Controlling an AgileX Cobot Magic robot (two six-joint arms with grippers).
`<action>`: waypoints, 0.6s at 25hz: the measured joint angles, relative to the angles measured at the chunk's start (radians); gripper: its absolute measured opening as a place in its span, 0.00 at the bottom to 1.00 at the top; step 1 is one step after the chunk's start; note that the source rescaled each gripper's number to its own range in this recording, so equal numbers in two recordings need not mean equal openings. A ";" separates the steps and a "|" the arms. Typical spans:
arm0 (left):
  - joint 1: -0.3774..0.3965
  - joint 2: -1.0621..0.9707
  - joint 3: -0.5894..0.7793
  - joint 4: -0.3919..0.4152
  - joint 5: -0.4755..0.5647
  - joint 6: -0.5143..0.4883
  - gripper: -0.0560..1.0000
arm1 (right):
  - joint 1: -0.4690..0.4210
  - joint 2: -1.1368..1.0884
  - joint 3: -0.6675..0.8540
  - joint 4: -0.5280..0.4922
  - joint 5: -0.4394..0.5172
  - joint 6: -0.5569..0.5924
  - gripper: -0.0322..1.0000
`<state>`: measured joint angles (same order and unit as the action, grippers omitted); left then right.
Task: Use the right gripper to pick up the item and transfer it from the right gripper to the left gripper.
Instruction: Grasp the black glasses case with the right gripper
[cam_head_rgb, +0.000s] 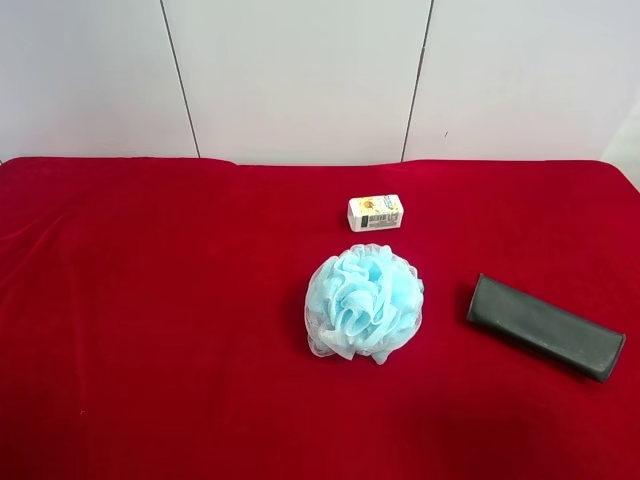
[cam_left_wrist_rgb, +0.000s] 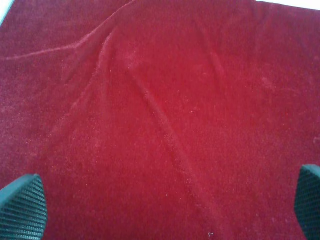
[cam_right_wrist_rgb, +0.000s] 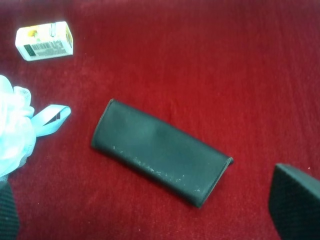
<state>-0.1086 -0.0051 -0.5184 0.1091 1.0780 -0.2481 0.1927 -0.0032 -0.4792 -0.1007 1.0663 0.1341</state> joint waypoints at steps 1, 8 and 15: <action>0.000 0.000 0.000 0.000 0.000 0.000 1.00 | 0.000 0.000 0.000 0.000 0.000 0.000 0.99; 0.000 0.000 0.000 0.000 0.000 0.000 1.00 | 0.000 0.000 0.000 0.000 0.000 0.000 0.99; 0.000 0.000 0.000 0.000 0.000 0.000 1.00 | 0.000 0.000 0.000 0.000 0.000 0.000 0.99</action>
<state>-0.1086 -0.0051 -0.5184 0.1091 1.0780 -0.2481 0.1927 -0.0032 -0.4792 -0.1007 1.0663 0.1341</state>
